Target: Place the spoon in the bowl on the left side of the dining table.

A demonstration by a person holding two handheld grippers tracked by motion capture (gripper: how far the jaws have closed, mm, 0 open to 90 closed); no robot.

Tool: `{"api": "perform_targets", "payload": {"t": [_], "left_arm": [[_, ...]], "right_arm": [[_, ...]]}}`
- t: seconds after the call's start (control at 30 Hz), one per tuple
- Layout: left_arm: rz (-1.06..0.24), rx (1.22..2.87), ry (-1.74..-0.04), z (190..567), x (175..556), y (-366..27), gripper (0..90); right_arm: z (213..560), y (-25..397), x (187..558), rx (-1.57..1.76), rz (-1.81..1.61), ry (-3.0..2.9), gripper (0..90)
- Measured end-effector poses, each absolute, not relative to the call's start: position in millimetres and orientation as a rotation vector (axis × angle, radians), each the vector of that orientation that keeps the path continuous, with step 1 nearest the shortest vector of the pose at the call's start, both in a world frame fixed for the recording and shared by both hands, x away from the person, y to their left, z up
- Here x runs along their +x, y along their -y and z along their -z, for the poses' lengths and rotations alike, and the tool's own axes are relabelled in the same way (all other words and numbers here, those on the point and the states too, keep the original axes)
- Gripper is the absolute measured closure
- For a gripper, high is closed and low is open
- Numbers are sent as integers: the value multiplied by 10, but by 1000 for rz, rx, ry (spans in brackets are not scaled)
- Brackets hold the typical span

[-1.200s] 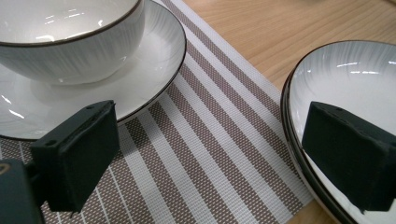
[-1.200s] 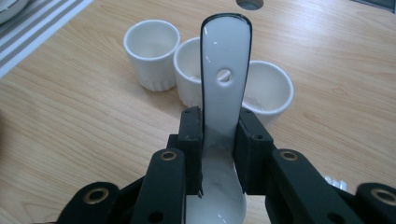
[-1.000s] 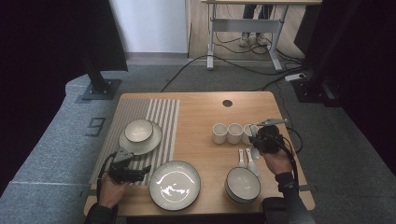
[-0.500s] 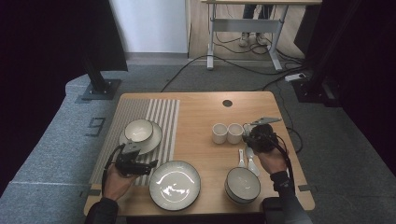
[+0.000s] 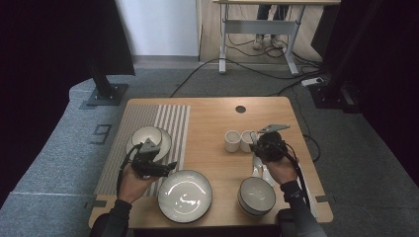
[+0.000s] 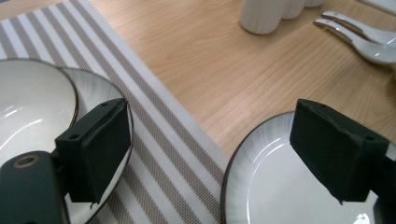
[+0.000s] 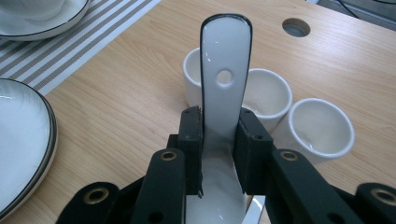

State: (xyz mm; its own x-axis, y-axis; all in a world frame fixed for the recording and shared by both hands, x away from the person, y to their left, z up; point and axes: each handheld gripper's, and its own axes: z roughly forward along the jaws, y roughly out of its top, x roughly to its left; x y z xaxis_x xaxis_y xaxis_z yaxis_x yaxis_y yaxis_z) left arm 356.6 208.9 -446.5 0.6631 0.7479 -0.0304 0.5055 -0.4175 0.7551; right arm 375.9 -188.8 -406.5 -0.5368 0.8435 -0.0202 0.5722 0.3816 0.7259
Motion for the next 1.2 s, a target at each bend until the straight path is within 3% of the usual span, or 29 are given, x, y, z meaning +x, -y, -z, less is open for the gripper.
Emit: {"api": "perform_targets", "payload": {"t": [1.2], "left_arm": [[-341,2156,-860,4098,3913,-1365,181]], "right_arm": [[4158,1505,3754,1141,-978,-2329,746]]}}
